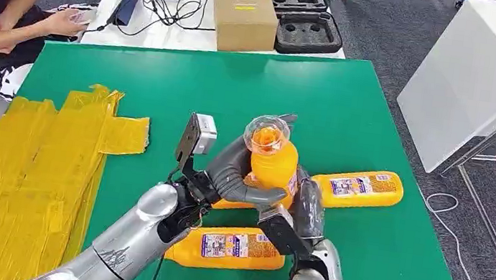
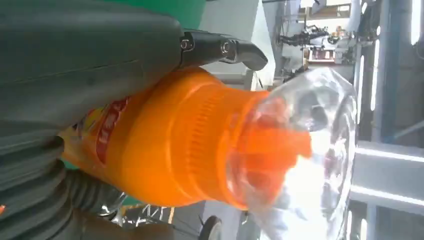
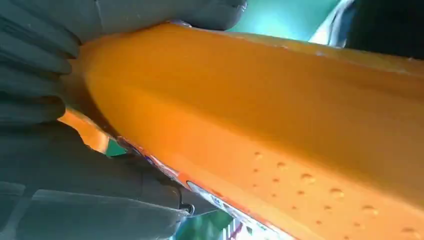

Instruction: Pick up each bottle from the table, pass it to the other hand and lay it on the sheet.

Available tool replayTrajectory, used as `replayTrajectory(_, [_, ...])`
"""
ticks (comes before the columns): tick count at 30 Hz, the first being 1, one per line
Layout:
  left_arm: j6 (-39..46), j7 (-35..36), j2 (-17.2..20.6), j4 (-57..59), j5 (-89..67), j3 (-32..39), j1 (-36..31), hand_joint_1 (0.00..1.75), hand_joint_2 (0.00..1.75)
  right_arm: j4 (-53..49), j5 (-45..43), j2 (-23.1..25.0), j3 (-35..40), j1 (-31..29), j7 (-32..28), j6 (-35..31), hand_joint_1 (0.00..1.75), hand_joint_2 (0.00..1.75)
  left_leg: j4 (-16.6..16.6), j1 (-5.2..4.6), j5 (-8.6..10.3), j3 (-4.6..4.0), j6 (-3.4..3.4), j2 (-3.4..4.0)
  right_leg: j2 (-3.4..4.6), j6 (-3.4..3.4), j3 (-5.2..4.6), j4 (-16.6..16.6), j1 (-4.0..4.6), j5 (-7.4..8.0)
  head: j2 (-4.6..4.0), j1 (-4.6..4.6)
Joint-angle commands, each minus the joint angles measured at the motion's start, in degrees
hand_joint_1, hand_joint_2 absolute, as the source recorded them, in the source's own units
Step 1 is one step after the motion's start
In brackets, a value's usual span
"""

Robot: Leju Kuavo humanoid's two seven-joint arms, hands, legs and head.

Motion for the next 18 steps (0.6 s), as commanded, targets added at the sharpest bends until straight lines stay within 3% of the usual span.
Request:
replayTrajectory(1, [0.6,-0.4,1.5,4.3,0.5,-2.9,-2.5,0.00,1.75,-1.4,-11.6,-2.6,4.9,-2.2,-3.4,13.5,1.75,1.75,0.0,0.07,-0.09,0.15,-0.07,-0.09,-0.04,-0.11,0.18,0.0,0.07,-0.07,0.00,-0.02])
replayTrajectory(6, [0.9,-1.1,1.5,4.2,0.4,-2.6,-2.3,0.00,1.75,-3.6,-20.2,-4.2,3.4,-1.8,-6.1,23.2,1.75,1.75,0.0,0.05,-0.09,0.14,-0.05,-0.08,-0.05,-0.09,0.19,0.0,0.05,-0.07,0.00,0.00])
replayTrajectory(18, [0.9,-1.1,1.6,4.0,0.4,-2.5,-2.1,0.00,1.75,-3.6,-20.3,-4.3,3.2,-1.8,-6.2,23.4,1.75,1.75,0.0,0.03,-0.06,0.11,-0.05,0.00,0.02,-0.09,0.12,0.0,0.02,-0.03,0.00,0.00])
